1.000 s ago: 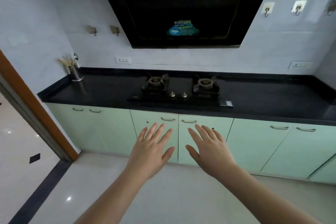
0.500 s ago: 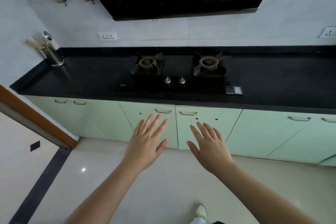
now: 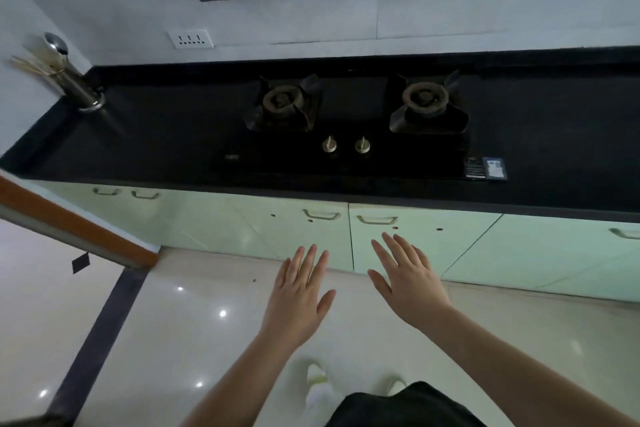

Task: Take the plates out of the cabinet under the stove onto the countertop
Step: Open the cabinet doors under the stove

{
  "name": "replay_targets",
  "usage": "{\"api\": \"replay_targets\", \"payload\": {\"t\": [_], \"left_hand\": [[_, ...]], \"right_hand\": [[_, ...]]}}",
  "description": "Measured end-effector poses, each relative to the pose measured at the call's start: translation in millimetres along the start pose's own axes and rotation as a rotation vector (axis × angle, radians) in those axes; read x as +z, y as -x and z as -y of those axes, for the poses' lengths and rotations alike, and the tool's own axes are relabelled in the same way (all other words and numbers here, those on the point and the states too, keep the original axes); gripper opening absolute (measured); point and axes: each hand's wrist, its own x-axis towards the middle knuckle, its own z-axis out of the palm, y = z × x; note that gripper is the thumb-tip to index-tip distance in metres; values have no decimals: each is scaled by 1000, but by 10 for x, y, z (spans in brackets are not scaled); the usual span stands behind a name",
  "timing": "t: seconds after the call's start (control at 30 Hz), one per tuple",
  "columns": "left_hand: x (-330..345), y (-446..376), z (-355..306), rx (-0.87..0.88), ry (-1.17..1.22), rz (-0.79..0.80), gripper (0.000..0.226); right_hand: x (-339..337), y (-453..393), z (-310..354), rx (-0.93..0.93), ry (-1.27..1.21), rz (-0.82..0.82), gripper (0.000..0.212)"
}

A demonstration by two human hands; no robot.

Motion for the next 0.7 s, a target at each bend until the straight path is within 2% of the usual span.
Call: {"api": "replay_targets", "payload": {"t": [0.17,0.43,0.7], "left_hand": [[158,-415,368,26,7,-2,67],[473,-1009,904,201,46,106,69],[742,-1538,993,287,61,201,74]], "right_hand": [[284,-440,116,64,26,91,71],[498,-935,249,193,59,208,72],[722,-1192,189,262,-30,271,69]]}}
